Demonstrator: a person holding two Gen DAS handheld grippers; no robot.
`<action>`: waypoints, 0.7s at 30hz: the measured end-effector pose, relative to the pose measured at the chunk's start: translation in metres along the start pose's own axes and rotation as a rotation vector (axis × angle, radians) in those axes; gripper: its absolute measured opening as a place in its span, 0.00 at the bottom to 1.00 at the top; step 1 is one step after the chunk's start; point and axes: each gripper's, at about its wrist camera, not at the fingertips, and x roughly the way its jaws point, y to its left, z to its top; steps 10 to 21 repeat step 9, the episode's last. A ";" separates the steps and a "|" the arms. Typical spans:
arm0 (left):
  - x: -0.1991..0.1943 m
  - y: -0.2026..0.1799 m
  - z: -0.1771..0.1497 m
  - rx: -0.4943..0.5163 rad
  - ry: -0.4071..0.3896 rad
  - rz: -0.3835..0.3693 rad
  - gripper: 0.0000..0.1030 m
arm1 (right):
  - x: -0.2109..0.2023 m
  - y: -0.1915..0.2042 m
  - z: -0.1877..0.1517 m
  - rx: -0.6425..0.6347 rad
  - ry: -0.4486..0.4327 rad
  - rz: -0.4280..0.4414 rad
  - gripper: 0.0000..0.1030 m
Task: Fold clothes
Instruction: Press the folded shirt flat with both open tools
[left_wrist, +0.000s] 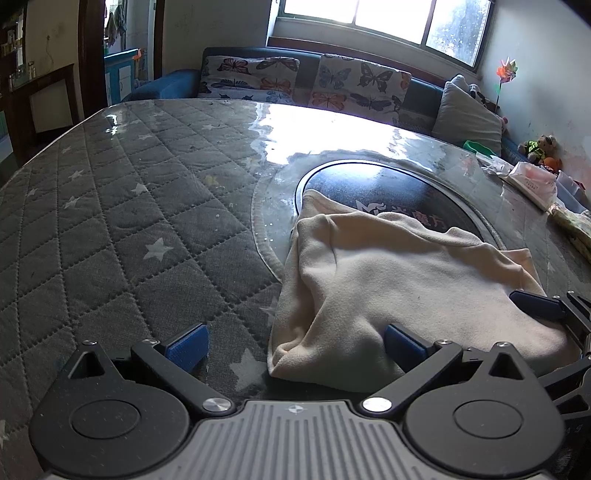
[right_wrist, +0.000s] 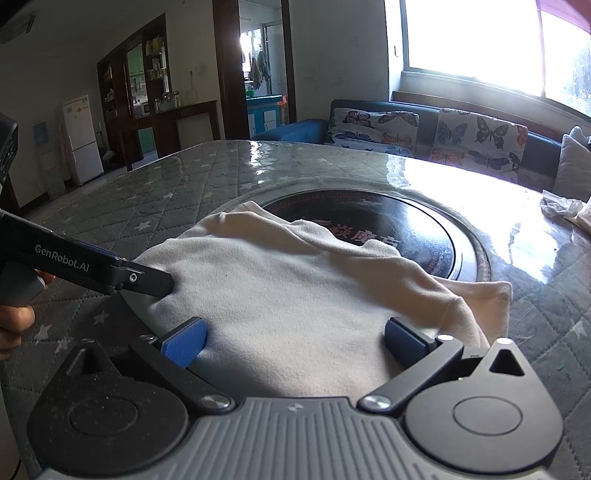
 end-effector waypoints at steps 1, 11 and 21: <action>0.000 0.000 0.000 -0.001 0.000 0.000 1.00 | 0.000 0.000 0.000 -0.001 0.000 -0.001 1.00; 0.000 0.001 0.001 0.002 0.007 -0.002 1.00 | 0.000 0.001 0.000 -0.004 0.001 -0.004 1.00; 0.000 0.001 0.001 0.002 0.007 -0.002 1.00 | 0.000 0.001 0.000 -0.004 0.001 -0.004 1.00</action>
